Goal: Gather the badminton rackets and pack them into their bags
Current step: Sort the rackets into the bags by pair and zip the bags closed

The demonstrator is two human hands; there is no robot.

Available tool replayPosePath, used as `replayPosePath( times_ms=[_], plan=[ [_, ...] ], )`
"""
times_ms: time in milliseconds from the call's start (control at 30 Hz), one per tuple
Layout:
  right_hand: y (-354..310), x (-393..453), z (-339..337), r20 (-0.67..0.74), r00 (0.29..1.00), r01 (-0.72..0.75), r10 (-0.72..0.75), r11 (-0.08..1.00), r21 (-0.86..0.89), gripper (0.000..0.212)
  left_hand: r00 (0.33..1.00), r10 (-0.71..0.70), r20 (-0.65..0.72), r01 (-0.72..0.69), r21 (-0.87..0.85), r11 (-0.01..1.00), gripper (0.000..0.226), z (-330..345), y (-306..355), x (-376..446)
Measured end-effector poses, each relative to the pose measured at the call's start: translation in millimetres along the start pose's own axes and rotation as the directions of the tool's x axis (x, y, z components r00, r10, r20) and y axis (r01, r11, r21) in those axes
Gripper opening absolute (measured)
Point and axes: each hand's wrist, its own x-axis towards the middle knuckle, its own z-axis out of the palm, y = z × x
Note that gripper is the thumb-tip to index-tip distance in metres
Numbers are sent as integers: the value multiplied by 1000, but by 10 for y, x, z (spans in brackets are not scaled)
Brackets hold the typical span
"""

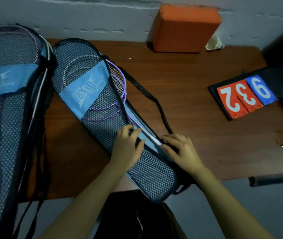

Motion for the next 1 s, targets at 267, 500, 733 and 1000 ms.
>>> replayPosePath(
  times_ms=[267, 500, 733, 1000],
  plan=[
    [478, -563, -381, 115, 993, 9, -11, 1000, 17, 31, 991, 103, 89, -108, 52, 993, 38, 487, 619, -608],
    [952, -1127, -500, 245, 950, 209, -193, 977, -44, 66, 993, -112, 41, 98, 255, 962, 50, 991, 1173, -1209],
    [1176, -1412, -563, 268, 913, 366, -307, 907, -210, 73, 955, -258, -145, 281, 173, 944, 45, 1159, 1404, -1232],
    [1091, -1415, -506, 37, 980, 188, -194, 974, 124, 38, 952, -245, -184, 277, 174, 945, 23, 1232, 1324, -1195]
  ],
)
